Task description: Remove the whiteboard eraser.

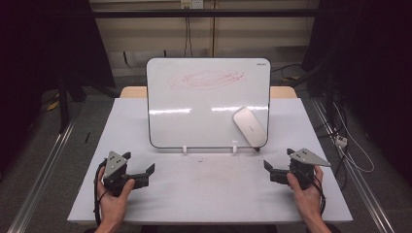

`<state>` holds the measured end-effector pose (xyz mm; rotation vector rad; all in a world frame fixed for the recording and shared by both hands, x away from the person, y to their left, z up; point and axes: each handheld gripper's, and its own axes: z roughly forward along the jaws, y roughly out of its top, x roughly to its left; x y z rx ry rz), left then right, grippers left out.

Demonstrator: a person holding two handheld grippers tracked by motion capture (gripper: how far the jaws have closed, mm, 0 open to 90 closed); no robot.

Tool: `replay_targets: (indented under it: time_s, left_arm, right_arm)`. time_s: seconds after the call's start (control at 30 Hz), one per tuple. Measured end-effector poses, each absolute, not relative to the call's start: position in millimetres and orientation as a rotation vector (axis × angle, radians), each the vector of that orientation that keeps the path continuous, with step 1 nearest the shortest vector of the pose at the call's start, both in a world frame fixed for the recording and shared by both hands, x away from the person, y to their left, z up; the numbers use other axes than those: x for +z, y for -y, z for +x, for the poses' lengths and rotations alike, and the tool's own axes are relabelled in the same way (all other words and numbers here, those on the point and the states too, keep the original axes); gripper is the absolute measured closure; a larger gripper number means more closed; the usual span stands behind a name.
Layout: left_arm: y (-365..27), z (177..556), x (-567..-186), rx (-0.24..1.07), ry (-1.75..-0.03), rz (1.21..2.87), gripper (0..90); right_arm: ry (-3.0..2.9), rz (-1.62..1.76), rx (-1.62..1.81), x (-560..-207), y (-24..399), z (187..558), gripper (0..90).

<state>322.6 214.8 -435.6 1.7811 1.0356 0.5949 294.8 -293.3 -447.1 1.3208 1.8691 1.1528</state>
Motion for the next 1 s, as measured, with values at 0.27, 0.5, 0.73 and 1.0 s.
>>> replay_targets:
  time_s: [0.27, 0.5, 0.73, 1.0]
  left_arm:
    - [-212, 324, -436, 0.583, -1.032, 1.796, 4.2]
    - [-211, 325, -438, 0.589, -1.046, 1.813, 4.6]
    - [-213, 329, -442, 0.565, -1.061, 1.828, 4.9]
    - [-211, 327, -441, 0.566, -1.054, 1.840, 5.0]
  right_arm:
    - [-1.890, 1.312, 1.153, -447, 291, 295, 3.9]
    - [-1.895, 1.321, 1.098, -445, 285, 300, 5.5]
    - [-1.902, 1.288, 1.083, -436, 274, 314, 3.9]
    - [-1.896, 1.276, 1.025, -427, 264, 330, 5.0]
